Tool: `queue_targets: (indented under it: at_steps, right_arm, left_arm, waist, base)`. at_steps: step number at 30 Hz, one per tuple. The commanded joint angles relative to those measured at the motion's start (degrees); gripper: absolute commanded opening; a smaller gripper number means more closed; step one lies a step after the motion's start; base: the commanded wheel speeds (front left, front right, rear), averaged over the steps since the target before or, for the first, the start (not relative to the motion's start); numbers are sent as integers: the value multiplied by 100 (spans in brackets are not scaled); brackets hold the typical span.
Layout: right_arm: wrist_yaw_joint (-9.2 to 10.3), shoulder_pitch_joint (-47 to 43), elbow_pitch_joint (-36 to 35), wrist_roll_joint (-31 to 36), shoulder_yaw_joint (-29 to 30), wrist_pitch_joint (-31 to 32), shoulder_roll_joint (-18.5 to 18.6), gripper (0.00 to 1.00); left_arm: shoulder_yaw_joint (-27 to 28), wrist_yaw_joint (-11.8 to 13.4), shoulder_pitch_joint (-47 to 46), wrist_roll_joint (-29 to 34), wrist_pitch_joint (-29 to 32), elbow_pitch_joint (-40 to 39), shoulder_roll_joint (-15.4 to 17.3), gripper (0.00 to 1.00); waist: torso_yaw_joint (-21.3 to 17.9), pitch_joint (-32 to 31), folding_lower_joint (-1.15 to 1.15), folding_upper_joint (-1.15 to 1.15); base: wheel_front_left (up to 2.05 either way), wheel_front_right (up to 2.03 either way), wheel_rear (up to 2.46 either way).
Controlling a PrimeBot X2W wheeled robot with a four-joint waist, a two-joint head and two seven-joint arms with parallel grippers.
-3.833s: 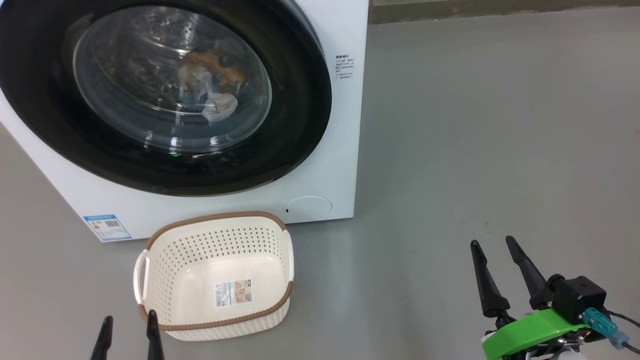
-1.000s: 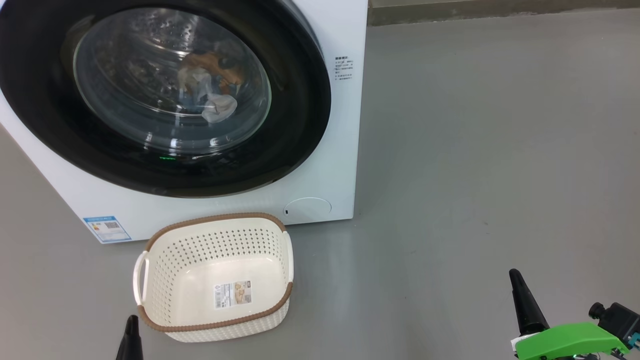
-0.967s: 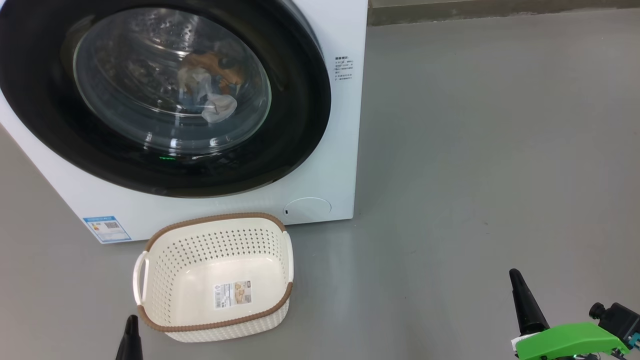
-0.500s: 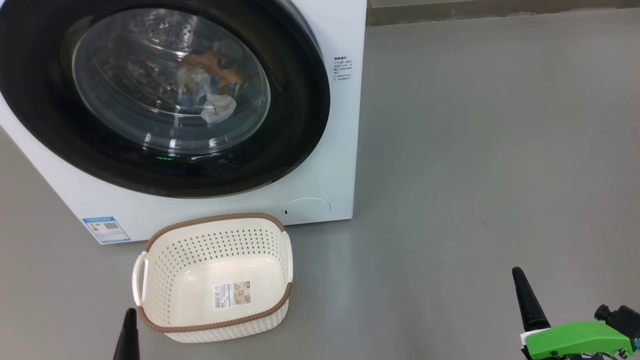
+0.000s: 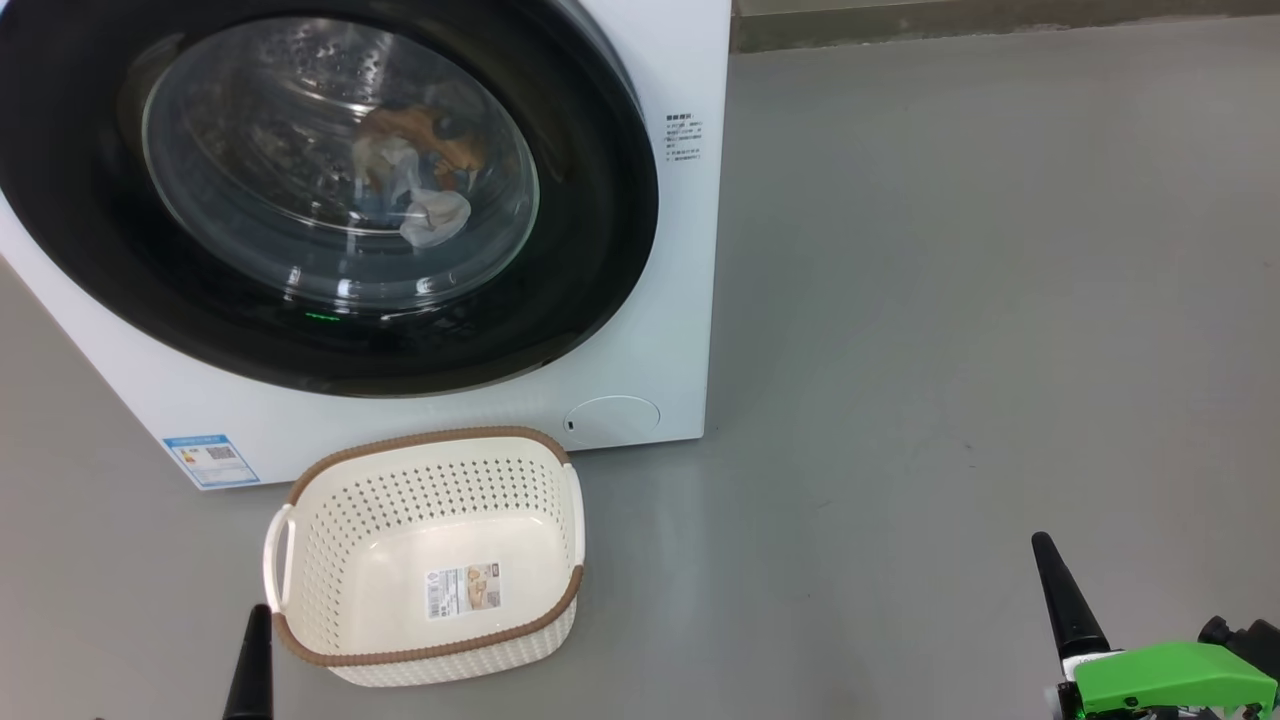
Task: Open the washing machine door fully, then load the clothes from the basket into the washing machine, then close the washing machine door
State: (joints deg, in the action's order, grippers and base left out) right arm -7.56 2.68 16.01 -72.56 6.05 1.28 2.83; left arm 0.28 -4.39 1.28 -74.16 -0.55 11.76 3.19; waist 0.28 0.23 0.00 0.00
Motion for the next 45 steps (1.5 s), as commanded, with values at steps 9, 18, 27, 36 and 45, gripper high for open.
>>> queue_targets:
  at_steps: [9,18,27,36,45]
  right_arm:
    - [5,295,-179,-696,-42,182,15,0]
    - [6,320,-188,-1261,-1,334,10,0]
    - [7,342,-196,-1761,35,469,6,0]
    - [8,350,-199,-1959,49,522,5,0]
    - [8,350,-199,-1959,49,522,5,0]
  left_arm:
    - [237,-160,-423,-689,171,3,125,0]
    - [303,-227,-559,-1275,324,99,132,0]
    - [364,-286,-680,-1792,460,184,137,0]
    - [404,-310,-729,-1984,527,218,128,0]
    - [426,-310,-730,-1965,546,219,112,0]
  waist:
    - [-9,-2,0,0]
    - [-17,-3,0,0]
    - [-25,-4,0,0]
    - [-28,-5,0,0]
    - [-28,-5,0,0]
  base:
    - [0,0,0]
    - [0,0,0]
    - [0,0,0]
    - [0,0,0]
    - [0,0,0]
